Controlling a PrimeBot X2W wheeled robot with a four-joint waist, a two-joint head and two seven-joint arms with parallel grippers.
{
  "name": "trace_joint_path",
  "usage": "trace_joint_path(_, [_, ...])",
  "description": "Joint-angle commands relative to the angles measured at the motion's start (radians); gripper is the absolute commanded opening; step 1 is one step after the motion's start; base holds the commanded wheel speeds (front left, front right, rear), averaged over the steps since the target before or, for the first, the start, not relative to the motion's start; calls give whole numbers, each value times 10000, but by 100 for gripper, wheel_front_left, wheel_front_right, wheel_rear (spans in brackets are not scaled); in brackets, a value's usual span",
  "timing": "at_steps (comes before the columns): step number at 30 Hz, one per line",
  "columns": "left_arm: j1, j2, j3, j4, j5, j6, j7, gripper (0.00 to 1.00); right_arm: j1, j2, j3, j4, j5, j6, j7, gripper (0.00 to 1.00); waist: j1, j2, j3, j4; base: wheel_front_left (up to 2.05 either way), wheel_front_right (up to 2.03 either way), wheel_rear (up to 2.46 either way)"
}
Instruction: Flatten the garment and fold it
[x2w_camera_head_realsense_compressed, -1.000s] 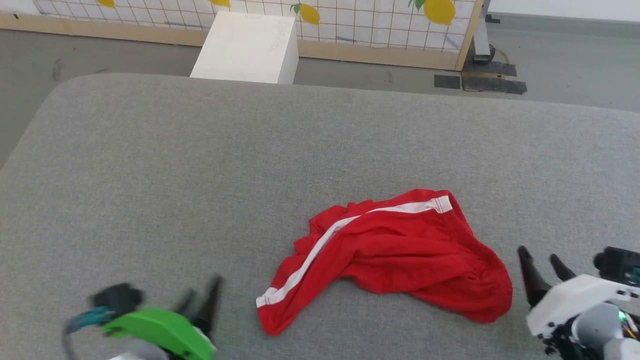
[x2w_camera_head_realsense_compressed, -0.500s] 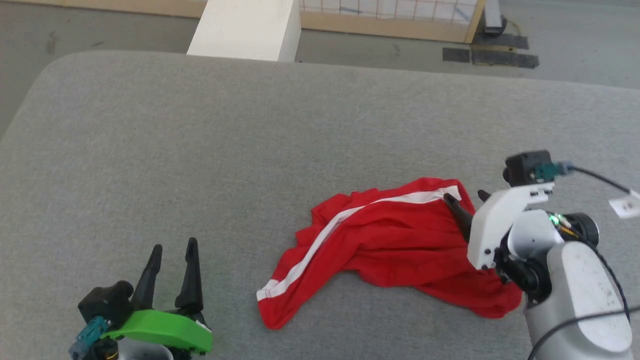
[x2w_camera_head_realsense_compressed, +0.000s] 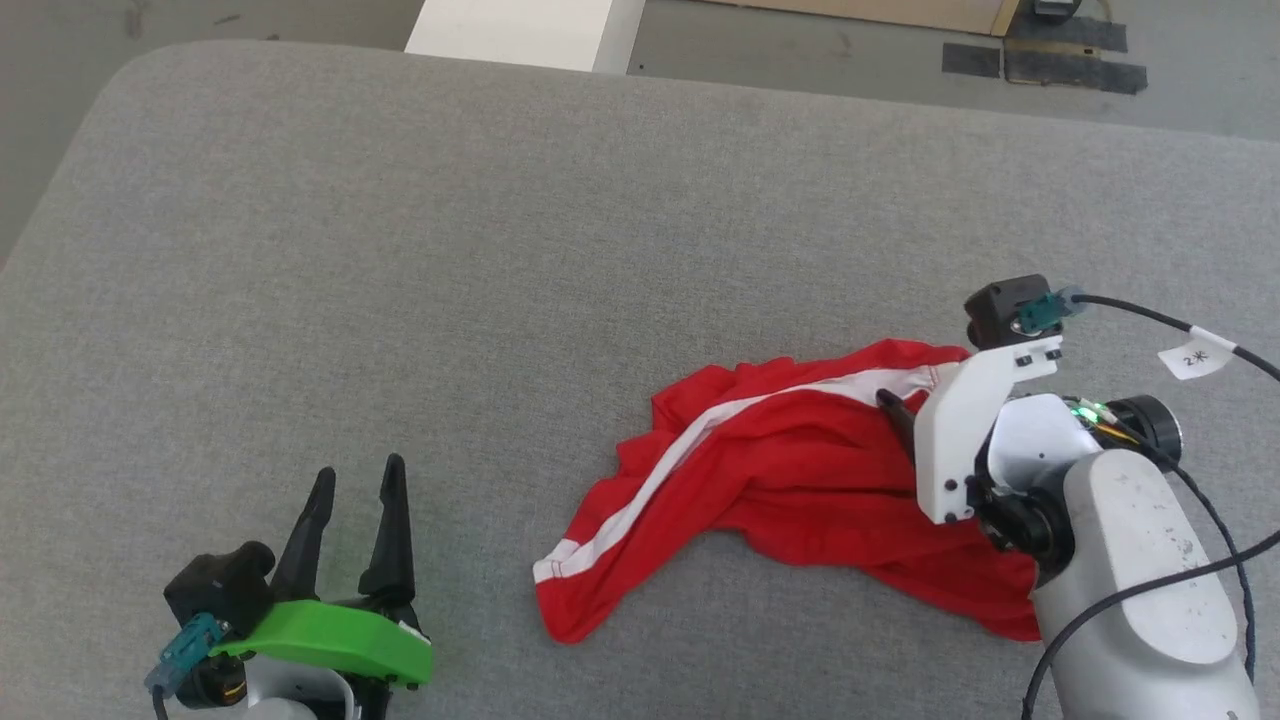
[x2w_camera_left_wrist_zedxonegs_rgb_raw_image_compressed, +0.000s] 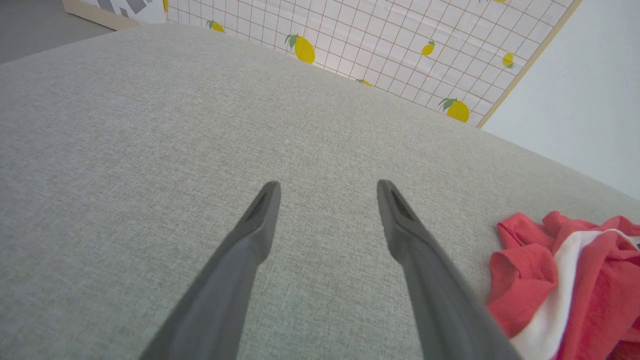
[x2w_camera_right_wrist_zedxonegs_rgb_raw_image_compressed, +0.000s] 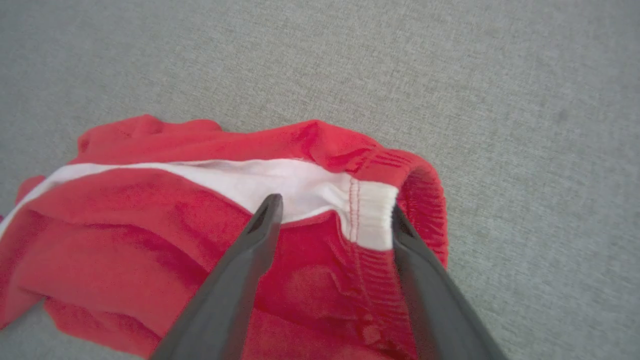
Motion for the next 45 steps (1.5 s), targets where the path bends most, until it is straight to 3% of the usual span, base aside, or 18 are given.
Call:
trace_joint_path(1, [-201, -37, 64, 34, 51, -72, -75, 100, -194, -10, 10, 28, 23, -13, -126, 29, 0, 89, 46, -14, 0, 0, 0])
trace_joint_path(2, [-220, -48, 94, 78, 47, -93, -76, 100, -216, -10, 39, 49, 34, -13, -189, 0, 0, 89, 57, -32, 0, 0, 0])
trace_joint_path(11, [-306, -31, -150, 134, -76, -225, 382, 100, -155, -10, 66, -99, 165, -13, -709, 0, 0, 89, -91, -162, 0, 0, 0])
trace_joint_path(22, [246, 166, -1651, -1240, -648, 258, 5516, 100, 299, -10, 27, -361, 259, -13, -744, 0, 0, 89, -294, -243, 0, 0, 0])
trace_joint_path(27, [574, 257, -1926, -1906, -651, 634, 6555, 100, 354, -10, 47, -418, 297, -13, -716, 0, 0, 89, -292, -318, 0, 0, 0])
trace_joint_path(32, [601, 231, -2031, -1980, -674, 752, 6790, 99, 354, -10, 70, -462, 364, -13, -744, 0, 0, 89, -254, -347, 0, 0, 0])
trace_joint_path(33, [549, 227, -2064, -1906, -679, 721, 6798, 52, 345, -10, 79, -469, 374, -13, -750, 0, 0, 89, -243, -355, 0, 0, 0])
trace_joint_path(36, [401, 187, -2105, -1702, -715, 638, 6724, 0, 318, -10, 125, -474, 414, -13, -778, 0, 0, 89, -227, -397, 0, 0, 0])
trace_joint_path(45, [238, 33, -1950, -1774, -1008, 438, 6160, 0, 364, -10, 83, -479, 433, -13, -850, 0, 0, 89, -289, -478, 0, 0, 0])
